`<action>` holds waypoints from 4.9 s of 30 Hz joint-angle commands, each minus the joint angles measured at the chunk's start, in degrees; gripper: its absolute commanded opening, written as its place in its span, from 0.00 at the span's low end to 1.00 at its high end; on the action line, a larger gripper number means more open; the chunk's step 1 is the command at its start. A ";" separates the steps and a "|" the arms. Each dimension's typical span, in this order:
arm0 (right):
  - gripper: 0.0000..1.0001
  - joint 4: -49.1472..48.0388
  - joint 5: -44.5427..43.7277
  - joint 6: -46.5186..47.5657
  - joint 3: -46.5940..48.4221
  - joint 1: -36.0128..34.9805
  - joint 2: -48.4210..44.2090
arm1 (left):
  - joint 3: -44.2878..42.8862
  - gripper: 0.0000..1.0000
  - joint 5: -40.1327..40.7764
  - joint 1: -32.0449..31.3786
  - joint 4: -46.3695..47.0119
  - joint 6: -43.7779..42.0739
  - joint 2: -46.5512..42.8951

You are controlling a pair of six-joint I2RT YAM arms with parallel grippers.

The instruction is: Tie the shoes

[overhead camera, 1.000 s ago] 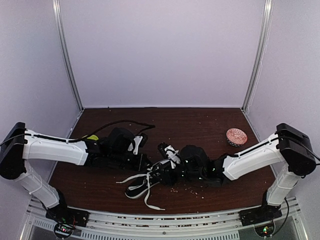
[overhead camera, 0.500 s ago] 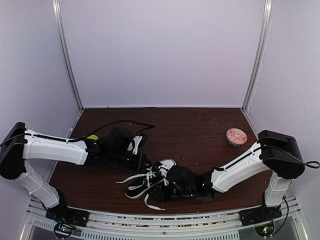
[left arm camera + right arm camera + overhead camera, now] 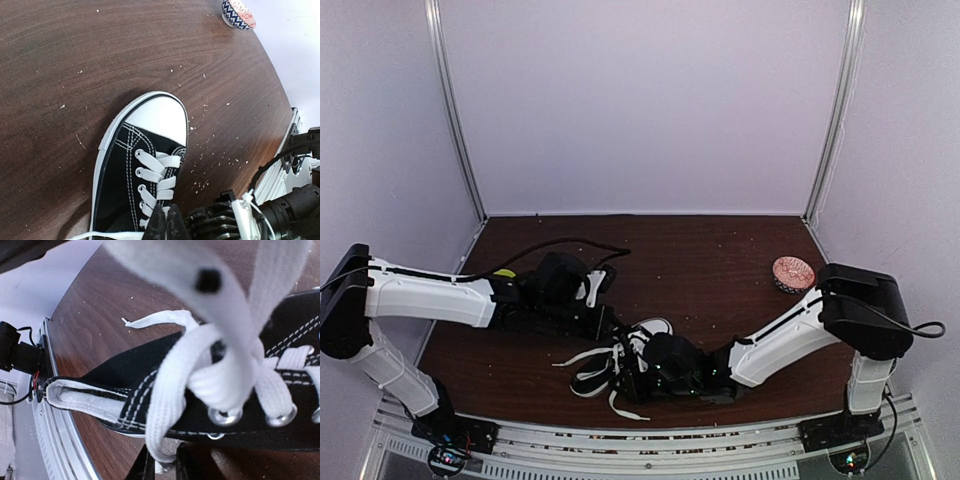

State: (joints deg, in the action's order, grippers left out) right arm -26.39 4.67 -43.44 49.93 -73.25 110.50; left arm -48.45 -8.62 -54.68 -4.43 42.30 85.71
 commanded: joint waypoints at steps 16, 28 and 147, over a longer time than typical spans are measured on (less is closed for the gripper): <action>0.00 -4.50 -4.13 -3.30 -7.82 5.06 -4.34 | 2.48 0.00 -3.47 0.89 5.49 -0.62 -2.77; 0.00 -1.57 -3.17 -1.72 -6.39 8.96 -4.67 | 2.22 0.00 -4.74 0.89 9.65 0.99 -0.66; 0.00 31.20 16.70 8.44 12.69 10.30 -5.35 | 5.47 0.38 -6.30 3.13 7.40 5.28 -1.36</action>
State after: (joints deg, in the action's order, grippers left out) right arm 5.37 21.21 -35.86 61.25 -62.87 104.31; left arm -41.10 -12.40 -52.05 -0.30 47.09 83.66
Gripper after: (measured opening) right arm 0.010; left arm 0.388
